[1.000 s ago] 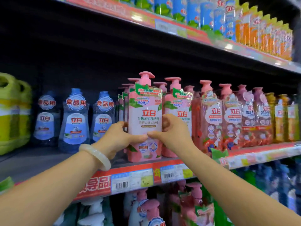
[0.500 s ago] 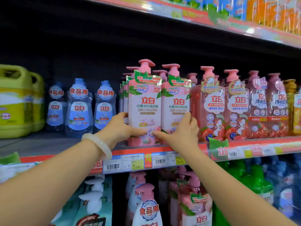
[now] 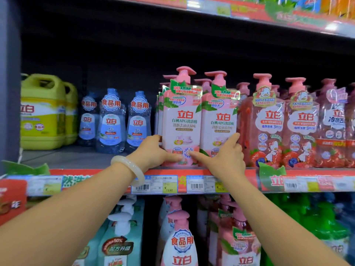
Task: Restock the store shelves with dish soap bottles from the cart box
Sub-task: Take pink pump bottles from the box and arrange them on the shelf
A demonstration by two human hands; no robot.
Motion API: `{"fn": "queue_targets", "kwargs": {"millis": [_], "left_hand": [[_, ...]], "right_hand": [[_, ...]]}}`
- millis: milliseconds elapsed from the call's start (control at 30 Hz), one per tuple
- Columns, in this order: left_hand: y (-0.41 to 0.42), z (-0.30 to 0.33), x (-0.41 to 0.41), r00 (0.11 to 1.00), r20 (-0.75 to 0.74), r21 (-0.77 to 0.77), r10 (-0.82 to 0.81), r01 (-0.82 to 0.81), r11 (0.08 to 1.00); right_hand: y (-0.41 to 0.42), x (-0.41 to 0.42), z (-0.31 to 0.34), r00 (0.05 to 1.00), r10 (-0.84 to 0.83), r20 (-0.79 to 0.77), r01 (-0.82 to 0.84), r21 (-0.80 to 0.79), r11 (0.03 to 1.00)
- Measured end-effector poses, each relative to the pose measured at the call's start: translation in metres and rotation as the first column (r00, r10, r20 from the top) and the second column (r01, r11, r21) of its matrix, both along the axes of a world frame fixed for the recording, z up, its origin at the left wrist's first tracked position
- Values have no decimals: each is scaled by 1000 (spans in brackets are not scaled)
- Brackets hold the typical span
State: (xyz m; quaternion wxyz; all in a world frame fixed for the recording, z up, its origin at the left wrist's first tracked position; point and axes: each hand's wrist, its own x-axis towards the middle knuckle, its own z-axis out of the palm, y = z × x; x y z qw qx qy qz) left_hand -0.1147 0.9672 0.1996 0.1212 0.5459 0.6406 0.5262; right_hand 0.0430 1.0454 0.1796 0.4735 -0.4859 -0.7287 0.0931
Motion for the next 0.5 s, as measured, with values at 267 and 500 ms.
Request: {"fn": "queue_targets", "kwargs": {"millis": [267,500], "left_hand": [[-7,1,9,955,-261,-46,139,-156,987],[-66,-27,4,737,-620,233,268,-153,960]], "right_hand": [[0,-1,-1,1000,-2,-15,2,-1,1000],[-65,-38,-19,987,119,107,-154,435,887]]}}
